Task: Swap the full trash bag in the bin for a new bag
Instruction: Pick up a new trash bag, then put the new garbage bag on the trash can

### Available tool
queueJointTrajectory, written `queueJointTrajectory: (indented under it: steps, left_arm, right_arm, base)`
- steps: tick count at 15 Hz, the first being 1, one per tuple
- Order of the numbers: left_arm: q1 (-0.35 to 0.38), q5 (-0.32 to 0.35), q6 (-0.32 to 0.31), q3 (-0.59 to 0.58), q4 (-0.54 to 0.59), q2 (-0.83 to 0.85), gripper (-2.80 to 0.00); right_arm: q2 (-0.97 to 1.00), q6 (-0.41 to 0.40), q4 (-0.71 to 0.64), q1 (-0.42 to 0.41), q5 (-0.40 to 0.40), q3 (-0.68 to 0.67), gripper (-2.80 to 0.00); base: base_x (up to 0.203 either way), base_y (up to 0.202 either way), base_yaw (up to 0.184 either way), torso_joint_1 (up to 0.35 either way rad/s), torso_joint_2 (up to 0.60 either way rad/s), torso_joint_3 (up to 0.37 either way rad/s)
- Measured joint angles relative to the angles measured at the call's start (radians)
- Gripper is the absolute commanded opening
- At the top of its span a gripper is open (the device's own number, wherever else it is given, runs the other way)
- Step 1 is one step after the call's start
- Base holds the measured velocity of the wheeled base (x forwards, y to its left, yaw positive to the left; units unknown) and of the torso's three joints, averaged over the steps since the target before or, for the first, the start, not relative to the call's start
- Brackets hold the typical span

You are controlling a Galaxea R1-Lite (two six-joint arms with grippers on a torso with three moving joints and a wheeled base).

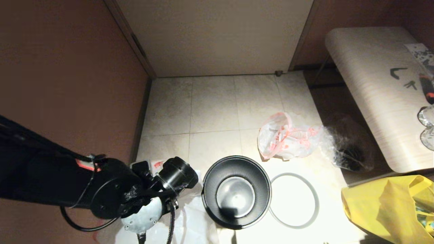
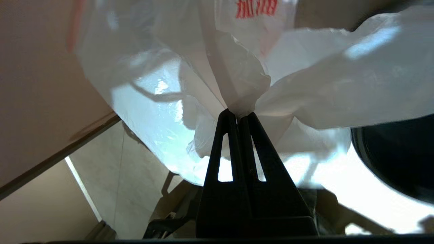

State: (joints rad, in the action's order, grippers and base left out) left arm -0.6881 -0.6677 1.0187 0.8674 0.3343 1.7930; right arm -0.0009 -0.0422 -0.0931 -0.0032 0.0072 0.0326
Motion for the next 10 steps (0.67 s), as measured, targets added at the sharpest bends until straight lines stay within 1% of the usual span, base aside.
queueJointTrajectory:
  steps: [2,5,8,10]
  left_arm:
    - [-0.039,0.005,0.0,-0.023,0.012,-0.053,-2.8]
    - [-0.069,0.01,0.003,-0.029,0.073,-0.12,-2.8]
    - [-0.065,0.031,0.005,-0.045,0.083,-0.145,-2.8]
    - [-0.04,0.053,0.006,-0.046,0.023,-0.096,-2.8]
  right_arm:
    - [0.0,0.0,0.0,0.0,0.0,0.0,-2.8]
    - [0.0,0.0,0.0,0.0,0.0,0.0,-2.8]
    - [0.0,0.0,0.0,0.0,0.0,0.0,-2.8]
    - [0.0,0.0,0.0,0.0,0.0,0.0,-2.8]
  base:
    - [0.0,0.0,0.0,0.0,0.0,0.0]
    - [0.0,0.0,0.0,0.0,0.0,0.0]
    - [0.0,0.0,0.0,0.0,0.0,0.0]
    - [0.0,0.0,0.0,0.0,0.0,0.0]
